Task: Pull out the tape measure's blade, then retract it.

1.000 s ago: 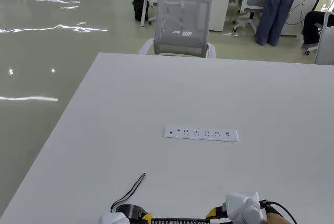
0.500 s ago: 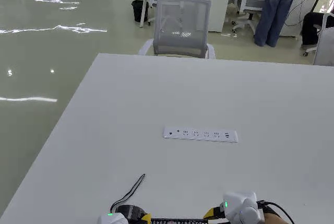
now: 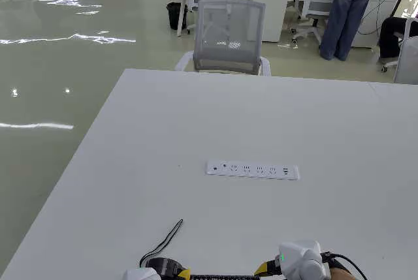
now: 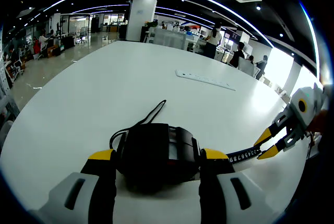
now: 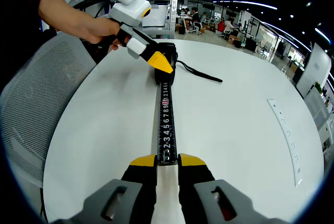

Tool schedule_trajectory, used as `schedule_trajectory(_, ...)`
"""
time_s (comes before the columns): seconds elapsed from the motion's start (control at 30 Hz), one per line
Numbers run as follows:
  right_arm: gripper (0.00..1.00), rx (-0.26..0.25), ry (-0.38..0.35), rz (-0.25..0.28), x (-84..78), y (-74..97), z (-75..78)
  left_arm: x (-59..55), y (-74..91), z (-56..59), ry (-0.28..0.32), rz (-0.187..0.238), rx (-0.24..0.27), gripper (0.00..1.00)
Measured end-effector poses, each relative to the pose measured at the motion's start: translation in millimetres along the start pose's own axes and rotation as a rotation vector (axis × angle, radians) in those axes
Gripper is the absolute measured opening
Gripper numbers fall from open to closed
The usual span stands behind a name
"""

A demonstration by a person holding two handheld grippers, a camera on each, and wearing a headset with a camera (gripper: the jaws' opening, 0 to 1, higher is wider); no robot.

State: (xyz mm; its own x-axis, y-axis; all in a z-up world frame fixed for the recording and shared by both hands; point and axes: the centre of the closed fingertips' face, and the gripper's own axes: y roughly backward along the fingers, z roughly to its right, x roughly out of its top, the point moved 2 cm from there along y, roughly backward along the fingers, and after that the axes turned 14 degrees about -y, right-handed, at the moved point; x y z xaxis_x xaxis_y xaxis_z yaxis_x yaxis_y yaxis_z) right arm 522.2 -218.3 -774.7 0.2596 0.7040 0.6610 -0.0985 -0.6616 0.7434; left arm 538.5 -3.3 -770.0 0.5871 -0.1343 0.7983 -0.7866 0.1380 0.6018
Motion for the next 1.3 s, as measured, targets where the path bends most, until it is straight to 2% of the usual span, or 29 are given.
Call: schedule_trajectory(1.3, 0.13, 0.009, 0.013, 0.005, 8.9, -8.3, -0.7, 0.6, -0.3, -1.4, 0.005, 0.004, -0.006, 0.61)
